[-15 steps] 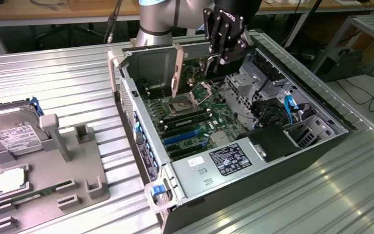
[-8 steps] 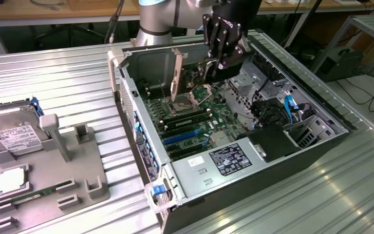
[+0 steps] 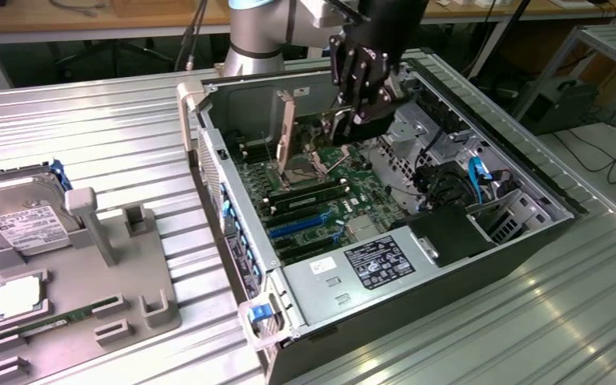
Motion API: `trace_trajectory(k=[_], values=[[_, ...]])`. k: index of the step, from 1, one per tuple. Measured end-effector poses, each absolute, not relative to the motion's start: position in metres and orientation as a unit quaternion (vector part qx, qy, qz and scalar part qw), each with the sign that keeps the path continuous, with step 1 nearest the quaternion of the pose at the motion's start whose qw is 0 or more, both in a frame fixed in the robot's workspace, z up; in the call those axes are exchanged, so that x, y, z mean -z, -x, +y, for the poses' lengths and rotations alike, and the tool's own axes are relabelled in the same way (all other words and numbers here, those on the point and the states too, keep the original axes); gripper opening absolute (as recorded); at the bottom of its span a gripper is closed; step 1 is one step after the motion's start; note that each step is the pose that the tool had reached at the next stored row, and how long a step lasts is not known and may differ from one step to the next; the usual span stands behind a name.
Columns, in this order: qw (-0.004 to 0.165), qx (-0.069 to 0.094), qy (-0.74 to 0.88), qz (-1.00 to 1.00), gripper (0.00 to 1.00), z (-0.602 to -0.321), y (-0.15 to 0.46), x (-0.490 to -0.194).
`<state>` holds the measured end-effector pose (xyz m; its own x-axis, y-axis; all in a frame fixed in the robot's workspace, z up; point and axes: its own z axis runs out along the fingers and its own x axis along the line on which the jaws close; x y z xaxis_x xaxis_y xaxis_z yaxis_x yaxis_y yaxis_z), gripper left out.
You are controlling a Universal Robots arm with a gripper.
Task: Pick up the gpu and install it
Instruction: 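Insert the gpu into the slot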
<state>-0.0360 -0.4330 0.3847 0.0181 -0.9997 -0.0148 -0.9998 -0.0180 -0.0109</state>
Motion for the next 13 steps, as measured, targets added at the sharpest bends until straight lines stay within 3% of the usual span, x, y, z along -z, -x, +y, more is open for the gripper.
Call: trace_trajectory(k=[13], values=[[0.008,0.000,0.681,0.732,0.28,-0.433,0.044,-0.369]])
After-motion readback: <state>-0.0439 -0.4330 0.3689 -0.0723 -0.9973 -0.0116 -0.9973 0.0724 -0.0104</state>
